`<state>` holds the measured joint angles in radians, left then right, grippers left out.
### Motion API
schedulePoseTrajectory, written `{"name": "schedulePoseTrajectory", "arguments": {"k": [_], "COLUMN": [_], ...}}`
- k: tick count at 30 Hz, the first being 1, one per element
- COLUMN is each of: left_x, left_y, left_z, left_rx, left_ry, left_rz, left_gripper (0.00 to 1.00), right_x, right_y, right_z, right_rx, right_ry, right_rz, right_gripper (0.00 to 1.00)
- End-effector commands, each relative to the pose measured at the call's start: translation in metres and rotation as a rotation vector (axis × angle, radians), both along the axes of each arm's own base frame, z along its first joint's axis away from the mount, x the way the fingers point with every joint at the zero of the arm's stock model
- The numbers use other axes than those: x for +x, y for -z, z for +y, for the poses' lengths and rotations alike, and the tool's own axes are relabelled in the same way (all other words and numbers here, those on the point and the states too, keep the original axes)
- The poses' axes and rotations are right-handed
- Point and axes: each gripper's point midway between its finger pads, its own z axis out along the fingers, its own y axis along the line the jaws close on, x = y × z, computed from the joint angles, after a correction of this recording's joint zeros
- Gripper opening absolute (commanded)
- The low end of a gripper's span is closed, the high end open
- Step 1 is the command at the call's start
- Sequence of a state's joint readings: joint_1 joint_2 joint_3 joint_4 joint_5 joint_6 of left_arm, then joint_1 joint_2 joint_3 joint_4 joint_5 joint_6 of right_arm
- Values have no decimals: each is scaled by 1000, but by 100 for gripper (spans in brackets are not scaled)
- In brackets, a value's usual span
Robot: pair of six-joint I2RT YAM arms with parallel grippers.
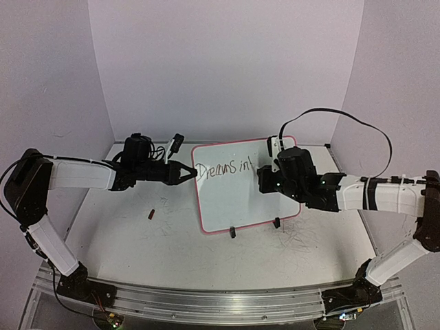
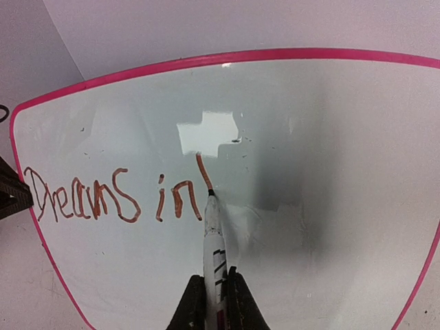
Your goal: Write a sentence on the whiteboard
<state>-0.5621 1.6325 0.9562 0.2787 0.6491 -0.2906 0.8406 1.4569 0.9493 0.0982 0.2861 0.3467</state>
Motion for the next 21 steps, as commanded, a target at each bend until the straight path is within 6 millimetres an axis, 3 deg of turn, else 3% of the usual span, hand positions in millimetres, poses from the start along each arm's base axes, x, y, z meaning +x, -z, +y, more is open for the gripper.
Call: {"name": "schedulePoseTrajectory", "arguments": {"k": [1,13,17,21], "left_x": [-11,-12,-12,-12], "left_y": [-16,-14,-14,-14], "left_z": [-12,-14,-14,-14], "left_rx": [0,3,5,4], "left_ry": [59,63,62,63], "left_rz": [-56,-55,-56,-56], "left_gripper": [0,0,0,0], "right_x": [-7,-10,-6,-6], "right_y": [8,10,-4,-24], "right_z": [-4,-13,-20,-10], "right_rx": [5,-4,-14,17], "right_ry": [5,32,70,22], "right_rz": [26,29,-12,-46], "right_gripper": [0,0,0,0]}}
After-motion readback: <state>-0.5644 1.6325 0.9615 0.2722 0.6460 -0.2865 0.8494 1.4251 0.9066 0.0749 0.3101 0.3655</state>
